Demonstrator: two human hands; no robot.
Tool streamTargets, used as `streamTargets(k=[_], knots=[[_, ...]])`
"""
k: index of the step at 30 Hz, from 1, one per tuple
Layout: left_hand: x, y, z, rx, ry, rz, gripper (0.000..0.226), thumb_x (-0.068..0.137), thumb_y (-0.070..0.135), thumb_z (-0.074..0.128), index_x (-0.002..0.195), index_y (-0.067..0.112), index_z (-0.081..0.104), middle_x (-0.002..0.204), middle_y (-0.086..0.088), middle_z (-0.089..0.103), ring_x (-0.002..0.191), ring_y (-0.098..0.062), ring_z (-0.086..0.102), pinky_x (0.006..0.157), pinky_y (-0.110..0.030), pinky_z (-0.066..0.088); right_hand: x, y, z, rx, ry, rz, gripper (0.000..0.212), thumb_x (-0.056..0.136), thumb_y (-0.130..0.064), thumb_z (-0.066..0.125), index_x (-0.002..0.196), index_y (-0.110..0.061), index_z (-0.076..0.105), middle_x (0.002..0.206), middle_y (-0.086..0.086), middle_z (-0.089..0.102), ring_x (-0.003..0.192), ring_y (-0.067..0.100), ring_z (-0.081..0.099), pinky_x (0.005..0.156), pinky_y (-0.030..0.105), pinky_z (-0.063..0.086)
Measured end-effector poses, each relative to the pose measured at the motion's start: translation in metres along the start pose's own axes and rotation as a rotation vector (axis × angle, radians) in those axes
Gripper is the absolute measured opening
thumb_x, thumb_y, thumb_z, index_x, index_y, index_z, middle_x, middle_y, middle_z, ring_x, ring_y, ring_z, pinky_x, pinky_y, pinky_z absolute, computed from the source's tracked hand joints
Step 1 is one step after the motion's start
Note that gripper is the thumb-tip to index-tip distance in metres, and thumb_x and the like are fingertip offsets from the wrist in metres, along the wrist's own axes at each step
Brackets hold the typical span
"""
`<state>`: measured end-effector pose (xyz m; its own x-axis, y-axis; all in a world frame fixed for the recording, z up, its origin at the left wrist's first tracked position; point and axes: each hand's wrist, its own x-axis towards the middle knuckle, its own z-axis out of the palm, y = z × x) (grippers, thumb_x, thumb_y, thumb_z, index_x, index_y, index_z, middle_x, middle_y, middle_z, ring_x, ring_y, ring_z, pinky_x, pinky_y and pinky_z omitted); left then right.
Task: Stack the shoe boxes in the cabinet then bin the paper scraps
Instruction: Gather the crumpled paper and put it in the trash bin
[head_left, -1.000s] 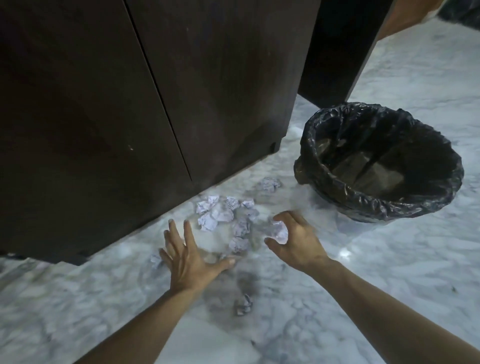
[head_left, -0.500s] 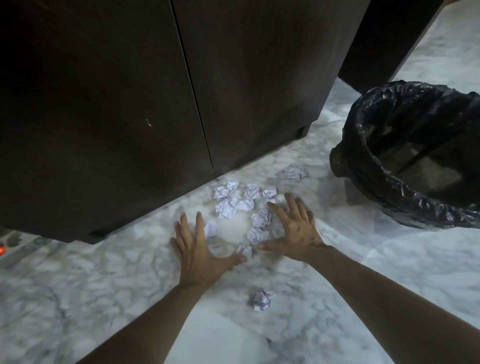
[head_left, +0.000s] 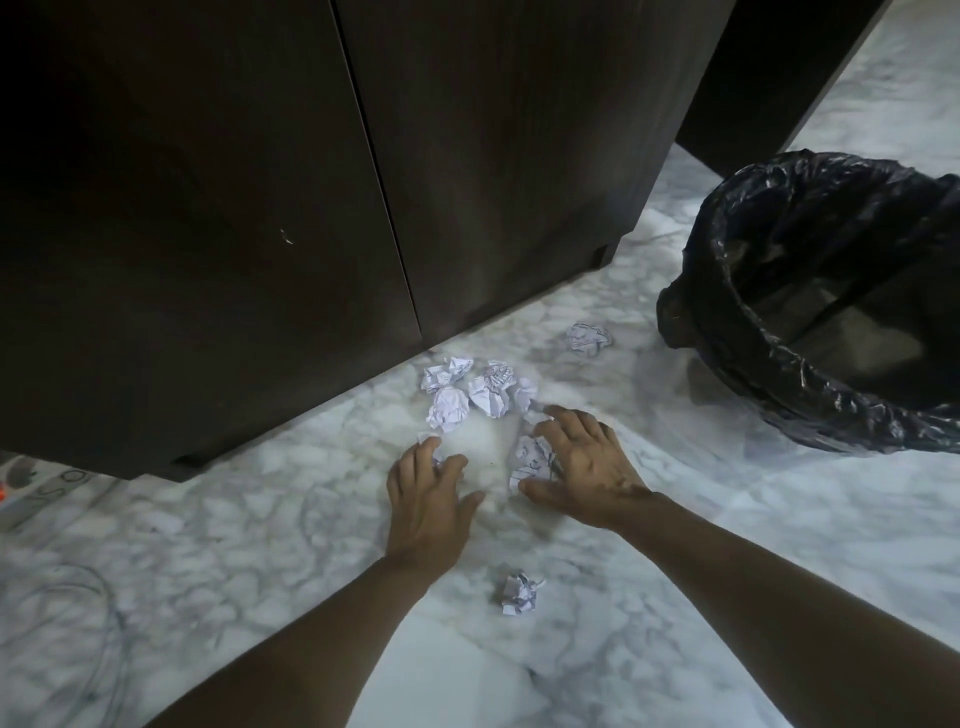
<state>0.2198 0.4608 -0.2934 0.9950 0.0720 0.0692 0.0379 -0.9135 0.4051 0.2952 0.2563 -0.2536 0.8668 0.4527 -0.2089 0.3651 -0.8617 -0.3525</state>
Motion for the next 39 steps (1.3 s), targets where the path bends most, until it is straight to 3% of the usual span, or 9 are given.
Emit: streamTargets(k=[5, 8, 12, 17, 21, 25, 32, 35, 39], knots=[[-0.01, -0.008, 0.0, 0.107, 0.006, 0.044, 0.022, 0.076, 0.022, 0.076, 0.089, 0.019, 0.059, 0.11, -0.004, 0.054, 0.101, -0.024, 0.044, 0.081, -0.04, 0.039, -0.016, -0.005, 0.012, -0.034, -0.045, 0.013, 0.075, 0.076, -0.062, 0.063, 0.139, -0.029, 0.04, 0.146, 0.001, 0.035, 0.125, 0.024, 0.035, 0.102, 0.034, 0.034], [-0.013, -0.008, -0.007, 0.086, 0.019, 0.035, 0.018, 0.081, 0.019, 0.072, 0.088, 0.016, 0.056, 0.101, -0.006, 0.055, 0.092, -0.028, 0.049, 0.072, -0.041, 0.045, -0.026, -0.008, 0.009, 0.08, -0.111, 0.005, 0.072, 0.082, -0.053, 0.067, 0.141, -0.025, 0.037, 0.141, 0.003, 0.036, 0.121, 0.025, 0.042, 0.097, 0.032, 0.04], [-0.009, -0.004, -0.018, 0.052, 0.033, 0.014, 0.01, 0.088, 0.02, 0.062, 0.089, 0.014, 0.055, 0.098, -0.007, 0.052, 0.09, -0.029, 0.047, 0.072, -0.042, 0.043, -0.031, -0.02, 0.005, 0.227, -0.121, 0.082, 0.049, 0.087, -0.032, 0.065, 0.129, -0.026, 0.041, 0.122, 0.005, 0.045, 0.099, 0.032, 0.058, 0.076, 0.029, 0.041], [-0.006, 0.017, -0.031, 0.002, 0.066, 0.036, 0.018, 0.08, 0.011, 0.072, 0.086, 0.012, 0.056, 0.092, -0.007, 0.052, 0.086, -0.031, 0.051, 0.068, -0.043, 0.045, -0.041, -0.022, -0.002, 0.286, -0.106, 0.11, 0.037, 0.085, -0.025, 0.058, 0.118, -0.032, 0.041, 0.111, 0.002, 0.047, 0.084, 0.033, 0.058, 0.07, 0.03, 0.041], [0.012, 0.042, -0.052, -0.065, 0.159, 0.05, 0.014, 0.082, 0.013, 0.069, 0.09, 0.011, 0.057, 0.095, -0.009, 0.053, 0.089, -0.031, 0.049, 0.071, -0.046, 0.045, -0.051, -0.033, -0.041, 0.368, 0.117, 0.044, 0.043, 0.083, -0.023, 0.065, 0.112, -0.038, 0.038, 0.107, 0.0, 0.049, 0.081, 0.031, 0.058, 0.069, 0.033, 0.046], [0.051, 0.084, -0.085, -0.285, 0.28, 0.099, 0.023, 0.091, 0.032, 0.046, 0.093, 0.011, 0.054, 0.098, -0.009, 0.051, 0.091, -0.028, 0.043, 0.081, -0.038, 0.037, -0.064, -0.047, -0.11, 0.32, 0.454, -0.073, 0.043, 0.083, -0.025, 0.069, 0.113, -0.036, 0.041, 0.109, -0.002, 0.05, 0.084, 0.022, 0.056, 0.067, 0.034, 0.048], [0.118, 0.196, -0.149, -0.471, 0.394, 0.312, 0.027, 0.089, 0.031, 0.047, 0.091, 0.006, 0.057, 0.099, -0.013, 0.055, 0.092, -0.029, 0.046, 0.079, -0.024, 0.027, -0.09, -0.017, -0.218, 0.348, 1.004, 0.117, 0.037, 0.081, -0.024, 0.071, 0.113, -0.021, 0.053, 0.108, 0.003, 0.058, 0.084, 0.007, 0.049, 0.074, 0.024, 0.041], [0.126, 0.245, -0.156, -0.545, 0.255, 0.382, 0.023, 0.091, 0.028, 0.053, 0.096, 0.006, 0.058, 0.104, -0.011, 0.054, 0.097, -0.026, 0.044, 0.082, -0.027, 0.032, -0.098, 0.014, -0.239, 0.367, 1.089, 0.246, 0.036, 0.082, -0.028, 0.067, 0.114, -0.024, 0.05, 0.107, 0.005, 0.059, 0.085, 0.02, 0.057, 0.073, 0.028, 0.041], [0.134, 0.285, -0.151, -0.581, -0.124, 0.37, 0.025, 0.095, 0.031, 0.055, 0.111, 0.011, 0.056, 0.119, -0.009, 0.051, 0.111, -0.024, 0.047, 0.087, -0.029, 0.037, -0.098, 0.045, -0.245, 0.386, 1.063, 0.418, 0.035, 0.085, -0.035, 0.062, 0.117, -0.03, 0.049, 0.11, 0.004, 0.053, 0.091, 0.026, 0.057, 0.077, 0.03, 0.04]])
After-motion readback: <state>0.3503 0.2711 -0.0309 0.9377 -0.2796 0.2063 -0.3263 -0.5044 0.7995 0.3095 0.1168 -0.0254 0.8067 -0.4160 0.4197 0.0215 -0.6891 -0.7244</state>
